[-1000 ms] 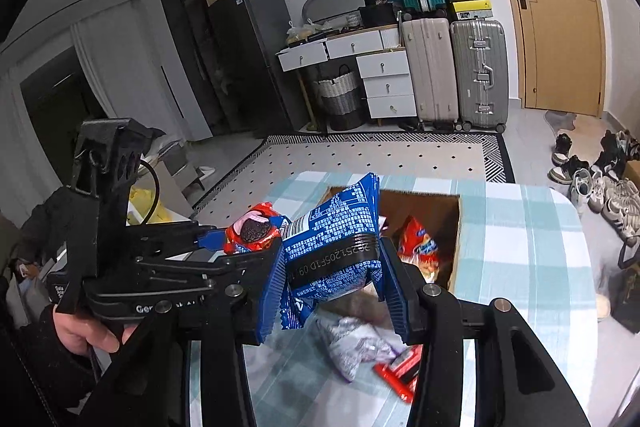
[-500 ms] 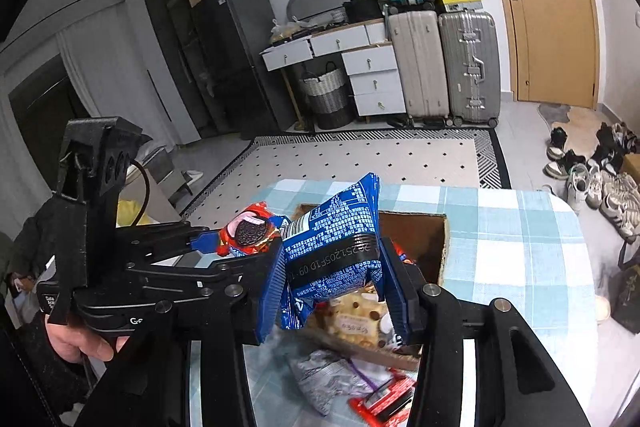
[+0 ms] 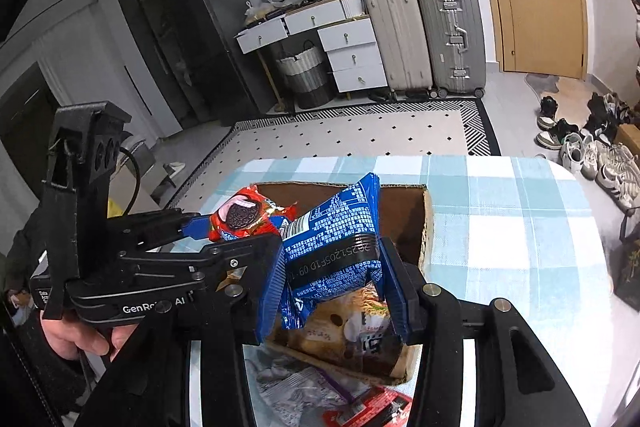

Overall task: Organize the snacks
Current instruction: 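Open both grippers to drop the packs into the box, then pull both tools back from the box toward the remaining snacks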

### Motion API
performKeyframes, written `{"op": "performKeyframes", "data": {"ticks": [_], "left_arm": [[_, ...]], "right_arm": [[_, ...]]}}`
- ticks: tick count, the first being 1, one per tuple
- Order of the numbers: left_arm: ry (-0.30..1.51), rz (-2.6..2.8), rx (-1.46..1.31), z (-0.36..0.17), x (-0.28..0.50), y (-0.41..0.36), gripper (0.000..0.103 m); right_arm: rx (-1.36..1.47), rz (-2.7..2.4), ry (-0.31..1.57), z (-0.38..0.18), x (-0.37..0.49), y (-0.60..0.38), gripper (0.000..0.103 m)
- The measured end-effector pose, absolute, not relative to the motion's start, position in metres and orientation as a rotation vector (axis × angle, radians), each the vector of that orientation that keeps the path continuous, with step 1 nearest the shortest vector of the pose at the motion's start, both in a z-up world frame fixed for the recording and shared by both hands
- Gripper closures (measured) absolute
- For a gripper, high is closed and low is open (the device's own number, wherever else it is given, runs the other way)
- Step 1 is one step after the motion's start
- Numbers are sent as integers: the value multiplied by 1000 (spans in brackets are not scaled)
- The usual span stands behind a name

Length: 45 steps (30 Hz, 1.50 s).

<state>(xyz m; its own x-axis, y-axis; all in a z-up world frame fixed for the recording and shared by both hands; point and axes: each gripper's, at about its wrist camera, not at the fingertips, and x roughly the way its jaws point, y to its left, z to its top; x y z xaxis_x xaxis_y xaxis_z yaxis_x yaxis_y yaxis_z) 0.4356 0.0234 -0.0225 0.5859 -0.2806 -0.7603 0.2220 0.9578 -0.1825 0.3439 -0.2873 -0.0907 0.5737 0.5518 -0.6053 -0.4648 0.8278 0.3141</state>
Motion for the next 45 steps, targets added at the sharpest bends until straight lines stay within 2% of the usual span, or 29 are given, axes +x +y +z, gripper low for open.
{"op": "performKeyframes", "data": {"ticks": [3,4,7,8,30,36,39,45], "left_arm": [[898,-297,-62,-30,442,24,58],[899,-288,-50,-31,444,23,54],[891,-273,-38,-31,443,24,30],[882,-277,-39,-30,442,25,27],[783,-142,22,20,336,25,20],[753,-113,38,32,306,20,13],[733,-99,31,38,290,19,3],[693,-79,28,50,255,17,1]], "right_arm": [[109,593,761,-99,352,-282,52],[111,604,773,-103,355,-281,49],[122,612,783,-108,359,-280,38],[119,607,780,-109,359,-281,35],[88,592,635,-59,264,-311,19],[76,582,603,-49,236,-319,15],[82,577,597,-46,224,-322,14],[85,573,581,-42,201,-330,11]]}}
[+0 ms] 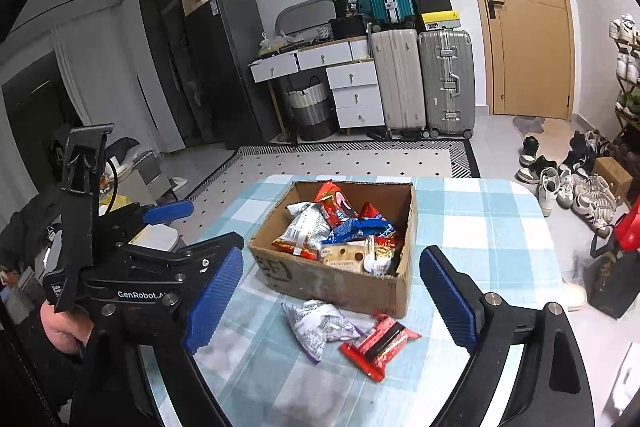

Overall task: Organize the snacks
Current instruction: 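Pull both tools back from the box toward the remaining snacks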

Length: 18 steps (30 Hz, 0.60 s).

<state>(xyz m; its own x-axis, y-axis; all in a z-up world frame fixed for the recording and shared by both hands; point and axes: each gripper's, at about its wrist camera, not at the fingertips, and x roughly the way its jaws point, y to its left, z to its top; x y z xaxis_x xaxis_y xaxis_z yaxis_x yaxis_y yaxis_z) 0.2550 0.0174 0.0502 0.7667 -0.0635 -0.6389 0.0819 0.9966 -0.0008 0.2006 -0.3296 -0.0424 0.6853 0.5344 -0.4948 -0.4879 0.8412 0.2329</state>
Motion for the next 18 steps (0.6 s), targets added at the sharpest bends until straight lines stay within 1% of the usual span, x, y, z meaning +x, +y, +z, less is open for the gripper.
{"op": "performKeyframes", "data": {"ticks": [5,10,18], "left_arm": [[682,-56,19,53,231,15,1],[681,-73,-20,51,215,14,1],[690,-78,-38,32,208,12,1]], "right_arm": [[84,567,564,-42,179,-336,6],[97,562,564,-47,162,-342,5],[121,536,589,-67,146,-350,4]]}}
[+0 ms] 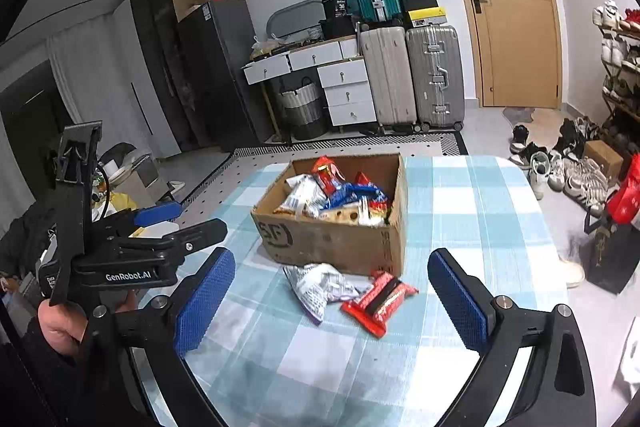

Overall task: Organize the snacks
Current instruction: 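Pull both tools back from the box toward the remaining snacks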

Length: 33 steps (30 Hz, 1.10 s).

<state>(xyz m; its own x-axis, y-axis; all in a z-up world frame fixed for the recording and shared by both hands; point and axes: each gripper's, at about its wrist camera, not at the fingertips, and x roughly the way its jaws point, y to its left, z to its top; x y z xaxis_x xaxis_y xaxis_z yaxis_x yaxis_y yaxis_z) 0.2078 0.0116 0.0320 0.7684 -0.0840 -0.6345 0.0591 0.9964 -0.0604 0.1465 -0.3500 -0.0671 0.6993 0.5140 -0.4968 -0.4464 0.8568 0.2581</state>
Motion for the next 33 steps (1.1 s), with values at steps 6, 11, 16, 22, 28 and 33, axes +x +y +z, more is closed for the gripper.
{"op": "performKeyframes", "data": {"ticks": [6,11,16,22,28,33], "left_arm": [[712,-77,-61,10,208,11,1],[734,-73,-74,-8,212,12,1],[755,-68,-84,-30,216,13,1],[793,-66,-119,-59,225,16,1],[832,-65,-124,-84,232,14,1],[863,-74,-132,-102,242,15,1]], "right_arm": [[150,528,624,-85,146,-354,4],[163,520,648,-99,150,-355,4],[179,512,676,-114,155,-355,4],[163,496,716,-136,163,-349,4],[159,487,763,-159,178,-342,4],[173,469,810,-178,195,-339,4]]}}
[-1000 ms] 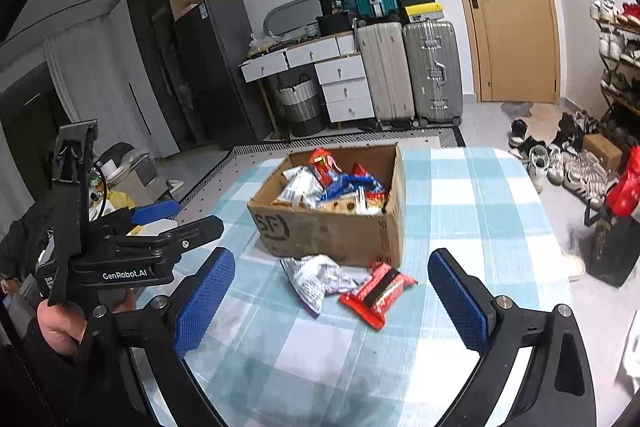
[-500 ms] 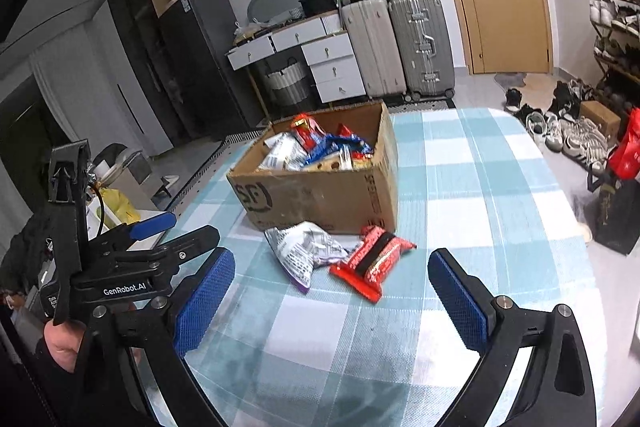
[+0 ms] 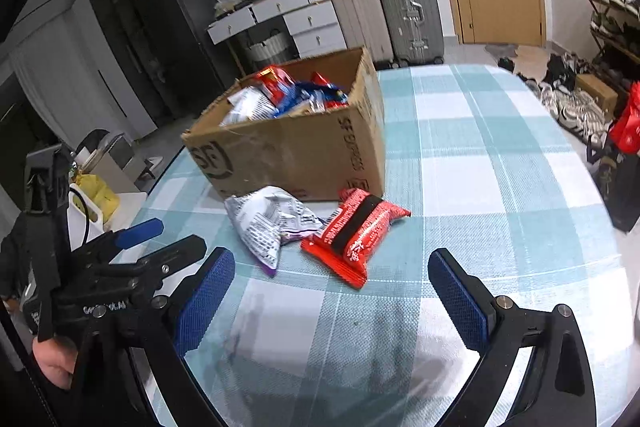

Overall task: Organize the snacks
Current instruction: 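Pull both tools back from the box toward the remaining snacks, then lower the right gripper onto the red wafer pack and grasp it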

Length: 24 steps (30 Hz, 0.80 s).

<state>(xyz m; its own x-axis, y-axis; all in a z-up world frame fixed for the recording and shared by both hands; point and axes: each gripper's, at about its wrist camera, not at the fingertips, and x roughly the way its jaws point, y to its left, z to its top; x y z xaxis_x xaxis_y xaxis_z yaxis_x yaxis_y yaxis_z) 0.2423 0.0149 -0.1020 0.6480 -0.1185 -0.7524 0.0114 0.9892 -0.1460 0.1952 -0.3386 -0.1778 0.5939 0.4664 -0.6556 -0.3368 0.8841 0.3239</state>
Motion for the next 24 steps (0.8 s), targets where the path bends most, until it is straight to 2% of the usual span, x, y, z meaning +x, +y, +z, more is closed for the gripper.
{"op": "performKeyframes", "data": {"ticks": [17,21,24], "left_arm": [[925,-98,-206,-139,284,19,1],[942,-108,-228,-149,291,19,1],[950,-114,-235,-156,296,18,1]], "right_arm": [[159,432,886,-216,249,-317,4],[158,441,906,-222,259,-317,15],[150,431,914,-226,265,-316,20]]}}
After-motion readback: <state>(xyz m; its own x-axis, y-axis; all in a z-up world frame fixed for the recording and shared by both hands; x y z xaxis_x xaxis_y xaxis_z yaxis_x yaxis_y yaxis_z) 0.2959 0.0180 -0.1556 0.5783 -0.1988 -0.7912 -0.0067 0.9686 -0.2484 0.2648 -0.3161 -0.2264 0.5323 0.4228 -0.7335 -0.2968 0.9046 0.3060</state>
